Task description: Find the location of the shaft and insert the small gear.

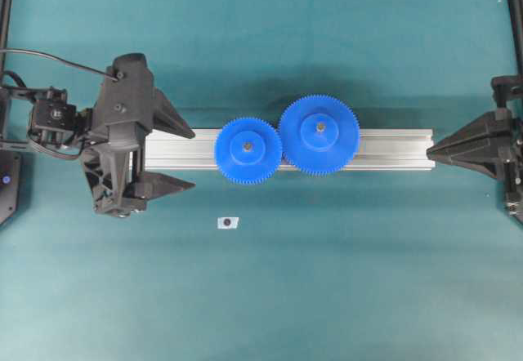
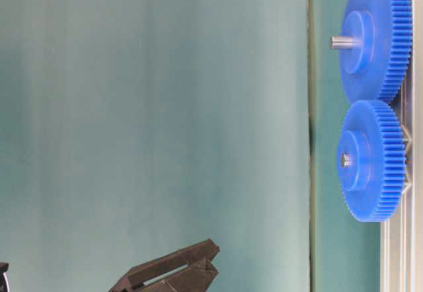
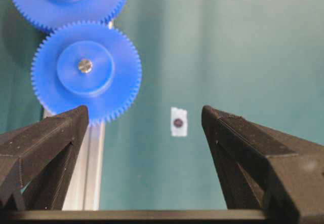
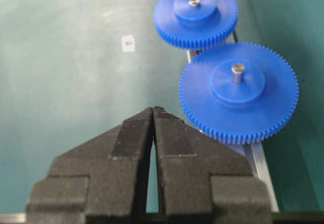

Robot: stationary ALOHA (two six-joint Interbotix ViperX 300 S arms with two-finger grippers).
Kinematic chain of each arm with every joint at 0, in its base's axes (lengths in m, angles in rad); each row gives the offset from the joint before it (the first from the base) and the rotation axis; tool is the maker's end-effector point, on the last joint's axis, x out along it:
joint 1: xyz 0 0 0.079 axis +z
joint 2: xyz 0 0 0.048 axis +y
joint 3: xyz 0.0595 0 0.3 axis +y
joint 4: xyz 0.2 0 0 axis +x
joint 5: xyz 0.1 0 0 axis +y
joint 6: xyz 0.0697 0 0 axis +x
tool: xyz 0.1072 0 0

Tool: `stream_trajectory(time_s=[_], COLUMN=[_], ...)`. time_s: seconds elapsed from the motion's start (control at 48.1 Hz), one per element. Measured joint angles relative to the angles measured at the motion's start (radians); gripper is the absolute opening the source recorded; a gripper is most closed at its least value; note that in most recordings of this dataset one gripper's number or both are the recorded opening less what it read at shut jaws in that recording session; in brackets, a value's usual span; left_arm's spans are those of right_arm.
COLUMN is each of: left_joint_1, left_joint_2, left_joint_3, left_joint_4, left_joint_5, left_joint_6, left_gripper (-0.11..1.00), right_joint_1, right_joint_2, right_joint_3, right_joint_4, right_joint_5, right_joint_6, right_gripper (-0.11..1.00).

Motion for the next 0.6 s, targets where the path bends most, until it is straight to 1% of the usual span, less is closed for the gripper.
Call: stream_trajectory(time_s=[0.602], left_joint_1=[0.000], left_joint_2=[0.000], left_joint_3=[0.002], left_joint_4=[0.000], left_joint_5=[0.000], left_joint_6=[0.006], left_gripper=[0.91], right_joint_1=[0.000], right_joint_2=[-0.002], right_joint_3=[0.000], right_joint_4=[0.002], right_joint_5=[0.000], right_joint_6=[0.000], right_gripper=[0.08])
